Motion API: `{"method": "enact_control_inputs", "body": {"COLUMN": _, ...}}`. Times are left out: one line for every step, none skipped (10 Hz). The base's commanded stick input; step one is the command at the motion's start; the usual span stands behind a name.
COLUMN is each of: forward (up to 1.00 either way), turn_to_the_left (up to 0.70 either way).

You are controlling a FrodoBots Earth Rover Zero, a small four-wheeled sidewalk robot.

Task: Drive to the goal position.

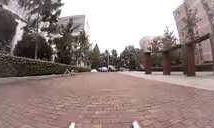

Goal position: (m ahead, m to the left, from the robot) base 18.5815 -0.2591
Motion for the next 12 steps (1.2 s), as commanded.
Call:
{"method": "enact_control_inputs", "body": {"forward": 0.7, "turn_to_the_left": 0.0}}
{"method": "enact_control_inputs", "body": {"forward": 0.7, "turn_to_the_left": 0.0}}
{"method": "enact_control_inputs", "body": {"forward": 0.7, "turn_to_the_left": 0.0}}
{"method": "enact_control_inputs", "body": {"forward": 0.7, "turn_to_the_left": 0.0}}
{"method": "enact_control_inputs", "body": {"forward": 0.7, "turn_to_the_left": 0.0}}
{"method": "enact_control_inputs", "body": {"forward": 0.7, "turn_to_the_left": 0.0}}
{"method": "enact_control_inputs", "body": {"forward": 0.7, "turn_to_the_left": 0.0}}
{"method": "enact_control_inputs", "body": {"forward": 0.7, "turn_to_the_left": 0.0}}
{"method": "enact_control_inputs", "body": {"forward": 0.7, "turn_to_the_left": 0.0}}
{"method": "enact_control_inputs", "body": {"forward": 0.7, "turn_to_the_left": 0.0}}
{"method": "enact_control_inputs", "body": {"forward": 0.7, "turn_to_the_left": 0.0}}
{"method": "enact_control_inputs", "body": {"forward": 0.7, "turn_to_the_left": 0.0}}
